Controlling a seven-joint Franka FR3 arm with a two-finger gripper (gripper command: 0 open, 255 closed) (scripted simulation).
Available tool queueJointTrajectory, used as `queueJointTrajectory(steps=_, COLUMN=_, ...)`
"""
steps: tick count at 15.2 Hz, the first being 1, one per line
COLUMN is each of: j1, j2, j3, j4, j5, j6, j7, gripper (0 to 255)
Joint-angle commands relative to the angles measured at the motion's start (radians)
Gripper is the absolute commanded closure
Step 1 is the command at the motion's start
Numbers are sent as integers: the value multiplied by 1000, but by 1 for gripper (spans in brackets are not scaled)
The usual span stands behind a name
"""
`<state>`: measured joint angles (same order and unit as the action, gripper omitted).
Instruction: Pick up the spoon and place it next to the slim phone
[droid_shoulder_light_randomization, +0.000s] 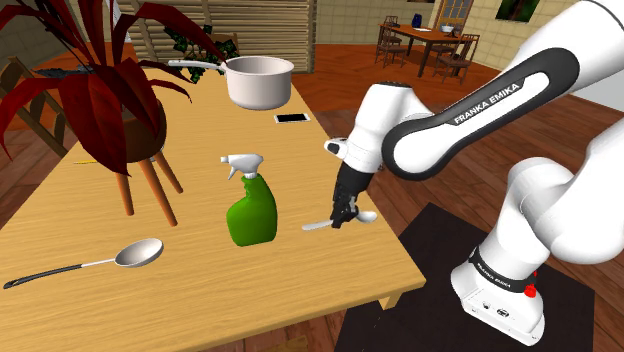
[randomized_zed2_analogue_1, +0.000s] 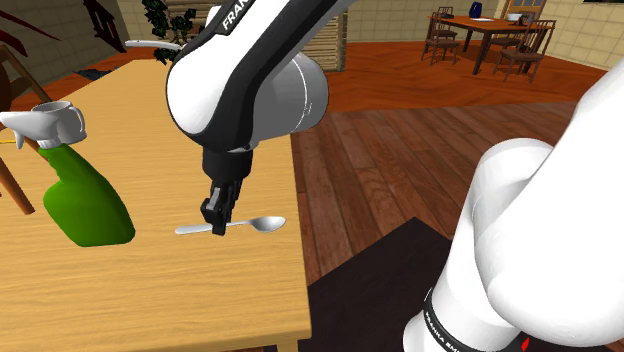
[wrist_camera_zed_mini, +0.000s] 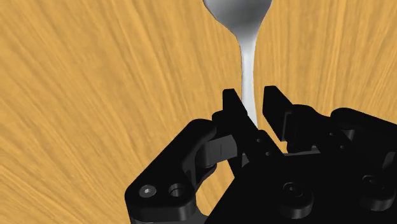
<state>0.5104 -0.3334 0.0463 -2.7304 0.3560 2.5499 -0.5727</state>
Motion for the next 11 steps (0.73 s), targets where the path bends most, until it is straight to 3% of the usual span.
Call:
queueJointTrajectory(steps=1, j1=-6, j2=-22, j3=2, j4=9, j5=-12, j6=-31, j7=12, gripper=255)
queueJointTrajectory(steps=11, j1=-29, j2=-122, j3=7, j4=74, j5=-59, j6=-193, j7=63, gripper=255)
